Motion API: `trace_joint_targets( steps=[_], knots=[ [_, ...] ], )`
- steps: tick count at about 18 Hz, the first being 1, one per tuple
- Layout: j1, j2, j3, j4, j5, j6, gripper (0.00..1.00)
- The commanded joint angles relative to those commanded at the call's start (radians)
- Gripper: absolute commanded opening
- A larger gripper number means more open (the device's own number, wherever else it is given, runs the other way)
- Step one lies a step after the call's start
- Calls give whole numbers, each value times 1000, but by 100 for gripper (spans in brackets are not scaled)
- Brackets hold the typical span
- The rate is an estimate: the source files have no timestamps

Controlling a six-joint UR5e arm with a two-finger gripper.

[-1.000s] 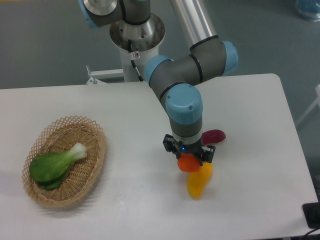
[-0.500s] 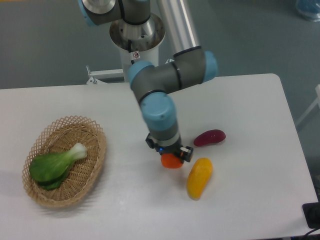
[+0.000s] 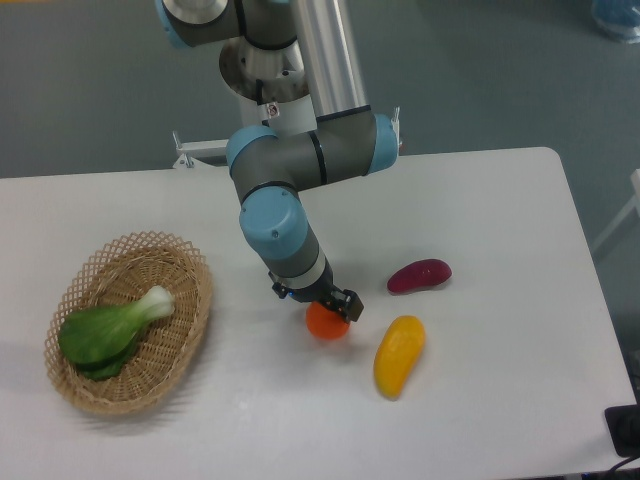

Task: Place the orange on the table
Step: 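Move the held orange toward the basket and lower it to the table, then open the gripper to release the orange and lift away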

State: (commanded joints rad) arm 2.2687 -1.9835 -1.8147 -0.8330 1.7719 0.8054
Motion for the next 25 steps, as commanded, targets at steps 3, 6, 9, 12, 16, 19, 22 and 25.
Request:
trace_joint_targets(
  steps=[3,6,9,12,16,19,22,25],
  knots=[
    [26,26,5,11,-89,-26,100],
    [80,57,12,21,-166,-48,100],
    [126,57,41,22,-180,-35,100],
    [167,55,72,21,-178,-34,100],
    [225,42,126,18,-183,16,100],
    [262,41,127,11,-206,69,100],
    [278,48,123,-14,-204,193,100],
    [298,54,126,-38,-204,259,100]
  ],
)
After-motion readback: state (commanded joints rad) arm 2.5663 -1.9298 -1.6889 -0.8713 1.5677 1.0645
